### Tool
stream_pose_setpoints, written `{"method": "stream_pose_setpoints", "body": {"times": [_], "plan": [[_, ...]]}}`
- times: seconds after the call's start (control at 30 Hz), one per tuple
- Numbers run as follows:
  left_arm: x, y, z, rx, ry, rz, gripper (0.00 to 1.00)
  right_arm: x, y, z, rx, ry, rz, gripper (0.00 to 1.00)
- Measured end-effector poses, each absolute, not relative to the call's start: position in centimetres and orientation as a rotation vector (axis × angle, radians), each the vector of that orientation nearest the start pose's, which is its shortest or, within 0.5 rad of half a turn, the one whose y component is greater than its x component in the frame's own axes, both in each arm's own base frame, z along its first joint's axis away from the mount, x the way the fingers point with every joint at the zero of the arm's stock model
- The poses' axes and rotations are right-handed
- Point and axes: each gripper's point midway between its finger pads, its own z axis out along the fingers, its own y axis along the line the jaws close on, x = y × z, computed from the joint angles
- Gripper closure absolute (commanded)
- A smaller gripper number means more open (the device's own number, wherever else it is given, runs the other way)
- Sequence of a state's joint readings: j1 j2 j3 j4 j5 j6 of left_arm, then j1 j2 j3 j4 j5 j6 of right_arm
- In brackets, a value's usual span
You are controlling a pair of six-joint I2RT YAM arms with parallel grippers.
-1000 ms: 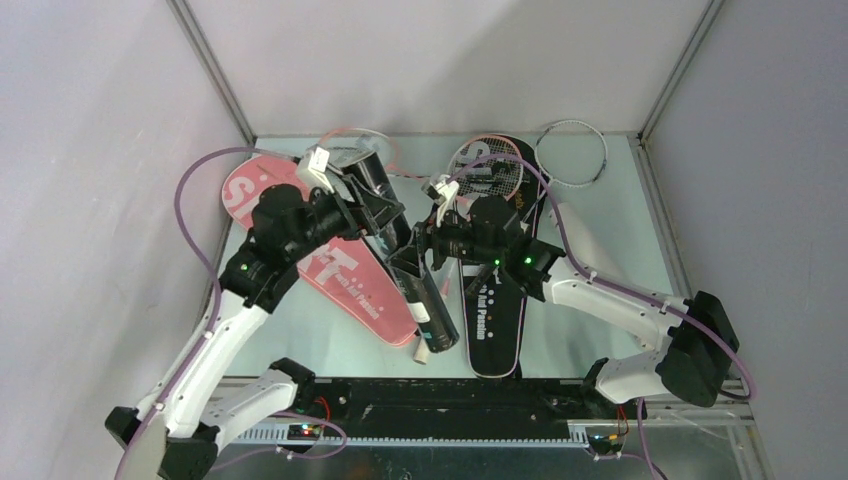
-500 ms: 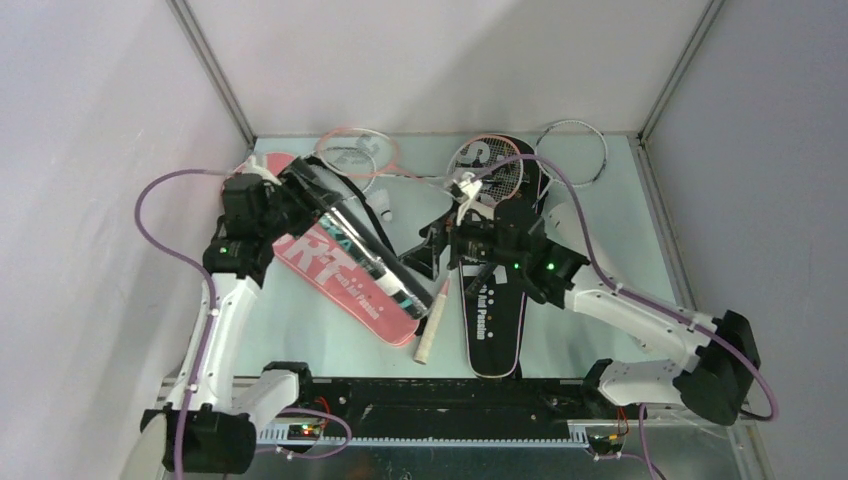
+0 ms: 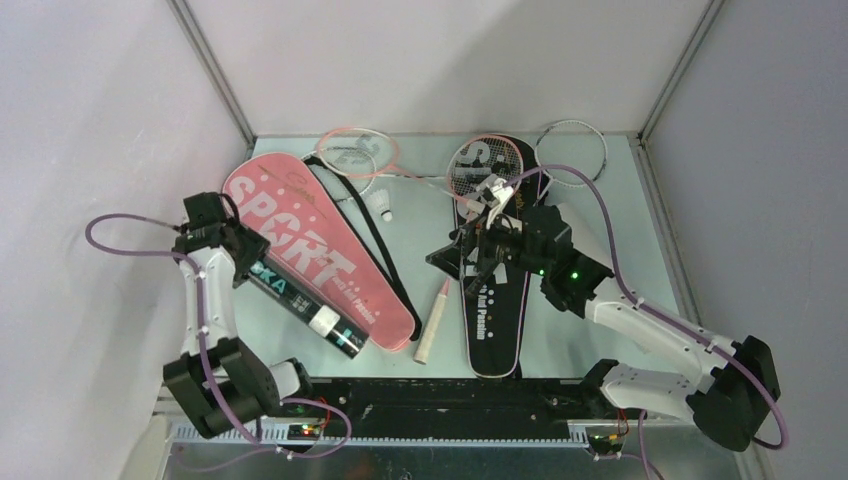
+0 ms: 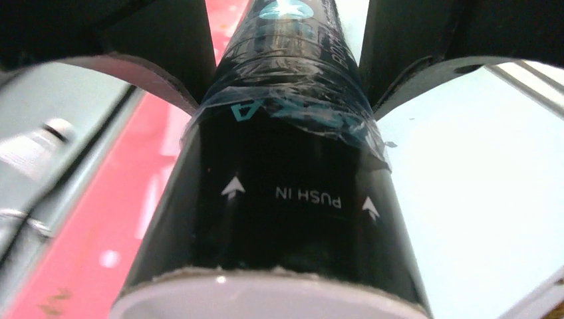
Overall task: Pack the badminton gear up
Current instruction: Place the shuttle tube at the center of the board.
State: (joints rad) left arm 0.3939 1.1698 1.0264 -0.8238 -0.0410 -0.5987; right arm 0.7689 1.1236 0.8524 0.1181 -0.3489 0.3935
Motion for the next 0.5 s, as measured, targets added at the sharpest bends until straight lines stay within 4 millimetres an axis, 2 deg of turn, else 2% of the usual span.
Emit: {"method": "stream_pose_setpoints", "body": {"times": [0.07, 0.27, 0.5], "plan": [[25.5, 10.6, 13.9, -1.283, 2.267, 0.073, 0.41, 22.4, 31.6, 27.1, -0.609, 1.752, 1.133, 0.09], [23.8, 12.3, 10.4, -1.386, 2.394, 0.275, 0.39, 22.6, 30.6, 27.0, -0.594, 1.75, 1.125, 0.09], [23.2, 13.4, 8.1, -1.44, 2.456, 0.397, 0.22, 23.3, 29.6, 25.5, -0.557, 1.798, 1.093, 0.09]]}}
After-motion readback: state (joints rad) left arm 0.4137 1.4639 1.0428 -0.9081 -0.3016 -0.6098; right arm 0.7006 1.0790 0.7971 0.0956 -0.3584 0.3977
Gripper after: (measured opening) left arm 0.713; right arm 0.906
